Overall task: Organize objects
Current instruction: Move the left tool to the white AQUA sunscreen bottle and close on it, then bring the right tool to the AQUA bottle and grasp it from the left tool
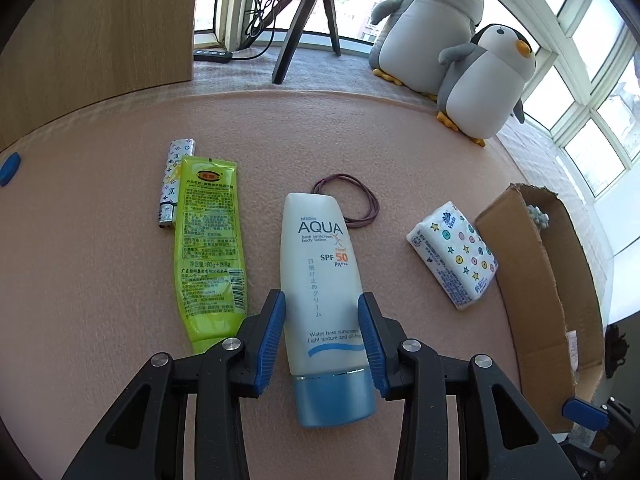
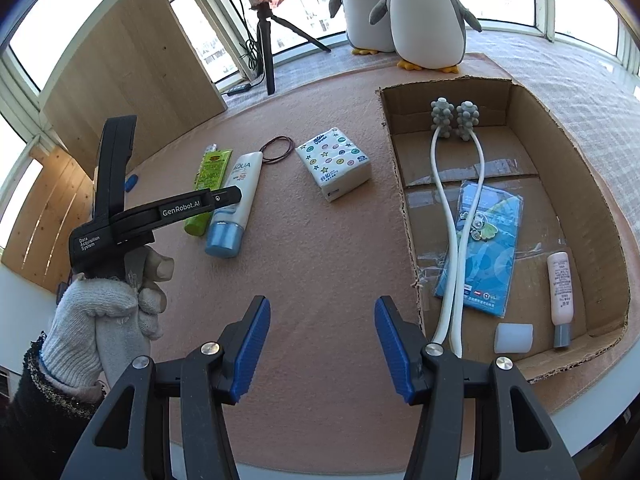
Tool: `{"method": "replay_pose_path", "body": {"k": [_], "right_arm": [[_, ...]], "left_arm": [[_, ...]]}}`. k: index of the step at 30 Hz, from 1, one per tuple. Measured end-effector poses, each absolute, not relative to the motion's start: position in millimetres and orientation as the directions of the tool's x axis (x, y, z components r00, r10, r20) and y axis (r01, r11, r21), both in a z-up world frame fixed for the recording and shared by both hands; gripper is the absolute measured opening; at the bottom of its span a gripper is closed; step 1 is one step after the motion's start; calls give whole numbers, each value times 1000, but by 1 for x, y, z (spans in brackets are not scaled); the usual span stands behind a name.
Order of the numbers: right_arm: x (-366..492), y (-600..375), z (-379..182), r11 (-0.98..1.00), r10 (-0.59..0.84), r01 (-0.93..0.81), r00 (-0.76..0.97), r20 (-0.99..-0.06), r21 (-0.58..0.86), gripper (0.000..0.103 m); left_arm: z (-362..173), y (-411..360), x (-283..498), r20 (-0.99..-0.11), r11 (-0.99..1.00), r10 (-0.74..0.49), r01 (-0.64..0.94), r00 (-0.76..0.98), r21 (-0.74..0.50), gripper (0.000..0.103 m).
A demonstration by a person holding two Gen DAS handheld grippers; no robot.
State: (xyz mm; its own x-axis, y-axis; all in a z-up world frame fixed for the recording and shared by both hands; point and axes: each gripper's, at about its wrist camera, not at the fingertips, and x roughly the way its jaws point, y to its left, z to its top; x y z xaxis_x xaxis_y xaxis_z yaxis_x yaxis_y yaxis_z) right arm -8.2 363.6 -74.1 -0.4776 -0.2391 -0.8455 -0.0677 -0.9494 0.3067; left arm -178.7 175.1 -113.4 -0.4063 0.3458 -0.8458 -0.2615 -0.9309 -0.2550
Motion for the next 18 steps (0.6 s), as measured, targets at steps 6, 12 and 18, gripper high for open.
{"method": "replay_pose_path", "body": {"k": [6, 12, 18], "right_arm": [[-11, 355, -73, -949, -252, -49, -479, -841, 313, 51], [-16, 350, -80, -945, -269, -42, -463, -845, 325, 51], [-24, 338, -91, -946, -288, -12, -429, -856, 325, 51]], "left_arm": [[-114, 172, -137, -840, -918, 367, -301, -400, -258, 41], [-115, 162, -92, -832, -902, 411, -298, -373, -312, 41], [-114, 158, -65, -837, -883, 446, -310, -318, -352, 41]]}}
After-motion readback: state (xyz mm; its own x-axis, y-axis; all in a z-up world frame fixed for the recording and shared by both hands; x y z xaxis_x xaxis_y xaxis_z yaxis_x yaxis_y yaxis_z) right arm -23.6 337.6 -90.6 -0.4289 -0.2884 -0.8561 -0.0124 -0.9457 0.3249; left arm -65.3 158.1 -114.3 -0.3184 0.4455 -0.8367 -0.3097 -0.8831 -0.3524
